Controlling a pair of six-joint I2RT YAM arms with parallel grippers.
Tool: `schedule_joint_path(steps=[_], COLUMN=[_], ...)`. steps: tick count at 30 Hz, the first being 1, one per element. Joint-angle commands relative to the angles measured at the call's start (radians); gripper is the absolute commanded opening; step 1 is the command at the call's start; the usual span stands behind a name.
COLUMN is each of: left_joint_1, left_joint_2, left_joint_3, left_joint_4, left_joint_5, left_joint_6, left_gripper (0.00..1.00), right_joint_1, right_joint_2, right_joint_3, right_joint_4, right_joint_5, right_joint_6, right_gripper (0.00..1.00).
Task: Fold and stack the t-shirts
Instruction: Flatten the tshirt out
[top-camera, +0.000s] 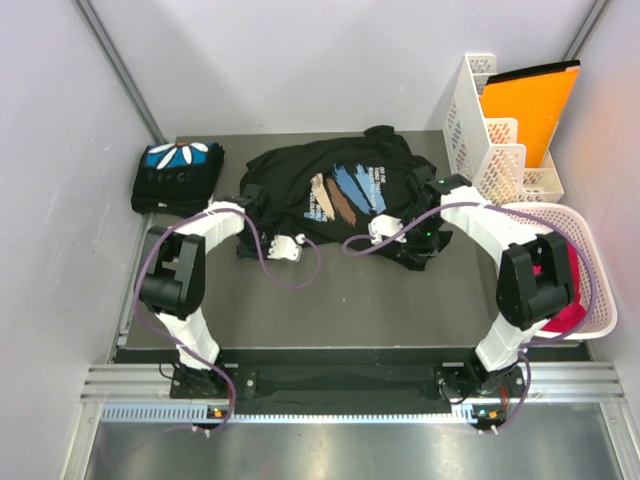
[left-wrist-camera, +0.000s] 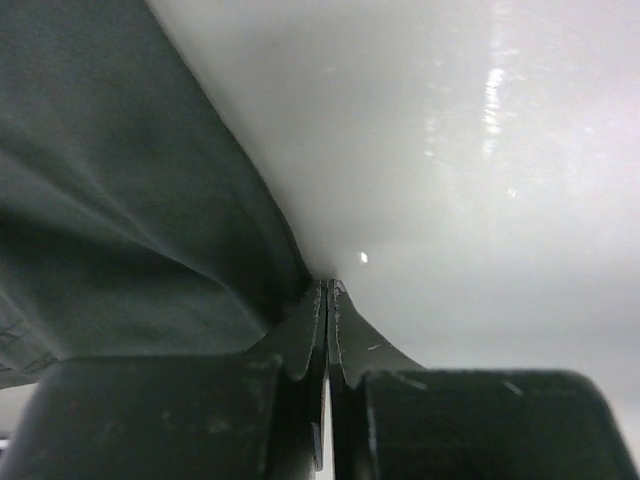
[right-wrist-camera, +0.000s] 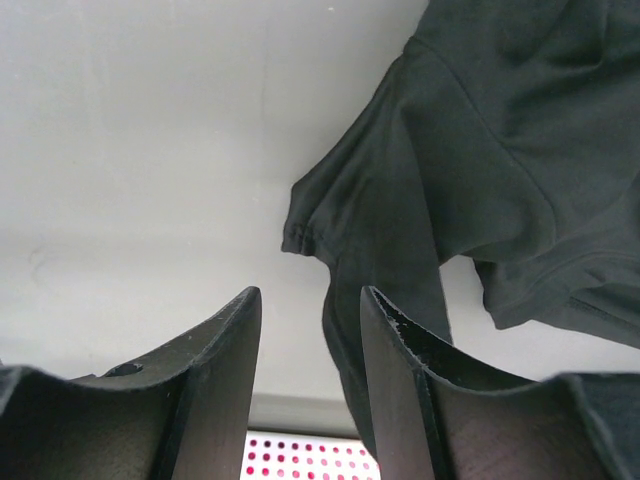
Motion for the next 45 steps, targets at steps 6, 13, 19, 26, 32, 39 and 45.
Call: schedule_joint_path(steps=[6,13,19,26,32,39,45], left_joint_1=[0.022,0.022,0.020,0.022,0.020,0.028,0.054], left_joint_2=[-0.150,-0.139,-0.067,0.011,0.065,0.087,0.053], left_joint_3=[0.069,0.003,0.001,0.014,0.044,0.090,0.125], left_joint_4=[-0.090,-0.036,0.011,0.059,0.045,-0.051,-0.186], left_joint_5=[0.030,-0.007,-0.007,-0.013,-0.015,-0.041,-0.082], left_joint_6=[-0.041,-0.036,-0.056,-0.066,-0.063,-0.036,0.016], left_gripper=[0.00,0.70,0.79,0.79,0.37,0.00,0.00], right_joint_1=[-0.022,-0.023,-0.028,-0.028,-0.034,-0.037,-0.035], right_joint_2=[0.020,0.046,0.057,0.052,0.049,0.062,0.072], right_joint_3=[0.067,0.106,0.130,0.124,0.120,0.113,0.080], right_joint_4=[-0.013,-0.016,-0.019,-0.019,-0.015,-0.030,-0.067], right_joint_5=[-0.016,-0.018,-0.018,-0.019,-0.019,-0.033,-0.073], right_joint_6=[-0.028,-0.036,-0.040,-0.033,-0.024,-0.016,-0.037], right_gripper=[0.44,0.45,0.46,0.46,0.46,0.46,0.49])
